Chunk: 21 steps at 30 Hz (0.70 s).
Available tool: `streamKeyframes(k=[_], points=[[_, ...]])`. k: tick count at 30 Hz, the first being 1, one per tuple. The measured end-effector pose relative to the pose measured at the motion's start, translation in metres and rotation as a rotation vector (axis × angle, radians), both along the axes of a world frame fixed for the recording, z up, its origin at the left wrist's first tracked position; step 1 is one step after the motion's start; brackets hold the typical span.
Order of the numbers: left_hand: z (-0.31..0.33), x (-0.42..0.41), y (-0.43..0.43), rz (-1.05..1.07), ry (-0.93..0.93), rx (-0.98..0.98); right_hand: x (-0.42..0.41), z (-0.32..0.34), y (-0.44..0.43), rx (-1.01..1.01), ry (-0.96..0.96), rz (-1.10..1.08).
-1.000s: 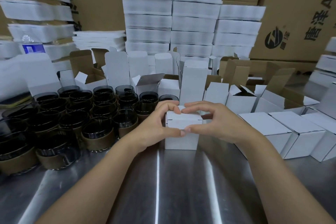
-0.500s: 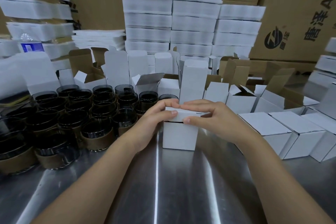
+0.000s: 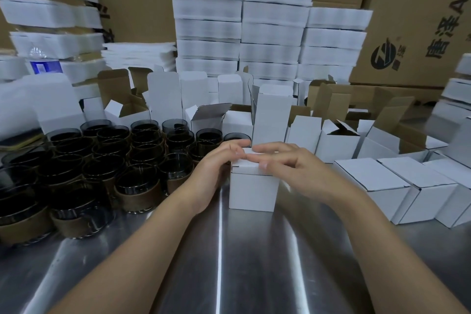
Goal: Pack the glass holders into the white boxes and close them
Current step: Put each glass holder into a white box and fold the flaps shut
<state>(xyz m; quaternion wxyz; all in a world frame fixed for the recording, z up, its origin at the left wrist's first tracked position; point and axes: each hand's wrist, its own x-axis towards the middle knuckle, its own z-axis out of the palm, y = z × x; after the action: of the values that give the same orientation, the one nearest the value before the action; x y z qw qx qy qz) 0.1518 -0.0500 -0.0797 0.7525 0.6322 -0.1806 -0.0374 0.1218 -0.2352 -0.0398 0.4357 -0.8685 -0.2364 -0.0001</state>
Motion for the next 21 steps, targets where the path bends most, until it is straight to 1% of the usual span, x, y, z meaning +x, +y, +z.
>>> streamKeyframes(k=[3, 6, 8, 10, 13, 14, 16, 21], points=[[0.001, 0.0, -0.002, 0.049, -0.026, 0.007, 0.002, -0.002, 0.004, 0.105, 0.044, -0.048], [-0.001, 0.001, -0.001, 0.071, -0.006, -0.042, 0.007, -0.008, 0.01, 0.173, 0.01, -0.178], [-0.001, 0.001, -0.001, 0.102, 0.006, -0.047, 0.008, -0.011, 0.012, 0.216, 0.054, -0.238], [-0.002, 0.0, -0.002, 0.11, 0.016, -0.029, 0.009, -0.012, 0.013, 0.285, 0.159, -0.263], [-0.002, 0.0, -0.003, 0.076, 0.067, -0.037, 0.008, -0.01, 0.013, 0.431, 0.395, -0.273], [-0.001, 0.001, -0.002, 0.063, 0.08, -0.039, 0.009, -0.01, 0.012, 0.459, 0.448, -0.267], [0.0, 0.001, -0.001, 0.039, 0.091, -0.041, 0.009, -0.009, 0.011, 0.467, 0.491, -0.259], [0.0, 0.002, -0.002, 0.027, 0.074, -0.007, 0.013, -0.012, 0.008, 0.444, 0.488, -0.276]])
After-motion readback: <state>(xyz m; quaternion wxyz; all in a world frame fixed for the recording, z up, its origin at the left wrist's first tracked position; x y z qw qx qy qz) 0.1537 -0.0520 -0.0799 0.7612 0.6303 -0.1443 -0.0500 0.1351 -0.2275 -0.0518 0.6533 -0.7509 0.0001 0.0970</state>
